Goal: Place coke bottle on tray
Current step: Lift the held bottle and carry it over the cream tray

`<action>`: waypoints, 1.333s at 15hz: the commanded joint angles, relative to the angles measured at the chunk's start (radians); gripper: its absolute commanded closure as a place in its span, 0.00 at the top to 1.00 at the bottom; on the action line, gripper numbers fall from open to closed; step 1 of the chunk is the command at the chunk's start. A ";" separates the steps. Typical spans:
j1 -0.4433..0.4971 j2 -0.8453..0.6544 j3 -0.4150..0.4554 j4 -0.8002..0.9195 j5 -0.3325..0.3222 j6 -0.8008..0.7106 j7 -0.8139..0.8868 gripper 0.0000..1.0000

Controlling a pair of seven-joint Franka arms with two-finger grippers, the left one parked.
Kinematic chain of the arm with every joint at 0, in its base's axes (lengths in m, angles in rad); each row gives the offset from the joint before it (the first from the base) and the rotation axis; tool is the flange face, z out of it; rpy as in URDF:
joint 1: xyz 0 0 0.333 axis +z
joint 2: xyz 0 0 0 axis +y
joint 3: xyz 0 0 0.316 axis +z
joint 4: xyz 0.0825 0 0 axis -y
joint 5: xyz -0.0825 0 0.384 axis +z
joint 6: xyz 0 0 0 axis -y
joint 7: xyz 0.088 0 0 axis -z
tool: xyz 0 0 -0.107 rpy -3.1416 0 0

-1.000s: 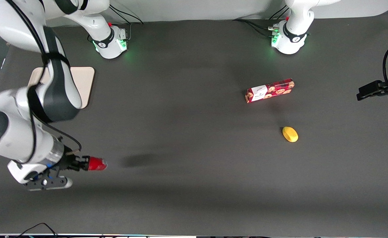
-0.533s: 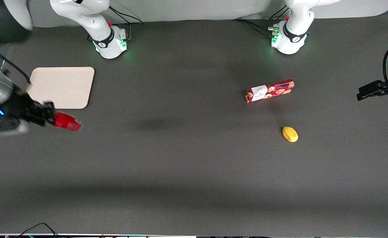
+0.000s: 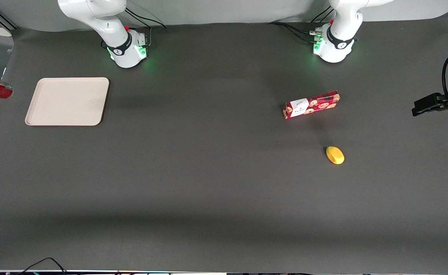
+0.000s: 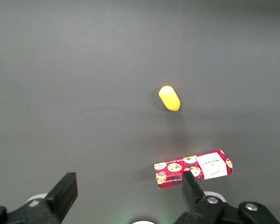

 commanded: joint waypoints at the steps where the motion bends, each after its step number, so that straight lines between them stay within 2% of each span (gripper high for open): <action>1: 0.018 -0.137 -0.063 -0.259 -0.081 0.079 -0.067 0.00; 3: 0.013 -0.203 -0.093 -0.420 -0.130 0.210 -0.105 0.00; 9: 0.013 -0.255 -0.343 -0.794 -0.120 0.651 -0.324 0.00; 10: 0.015 -0.281 -0.401 -0.868 -0.118 0.730 -0.361 0.00; 11: 0.016 -0.321 -0.425 -0.926 -0.118 0.783 -0.370 0.00; 12: 0.010 -0.345 -0.430 -0.966 -0.118 0.808 -0.371 0.00; 15: 0.021 -0.358 -0.532 -1.055 -0.118 0.919 -0.424 0.00; 20: 0.019 -0.352 -0.583 -1.168 -0.118 1.074 -0.464 0.00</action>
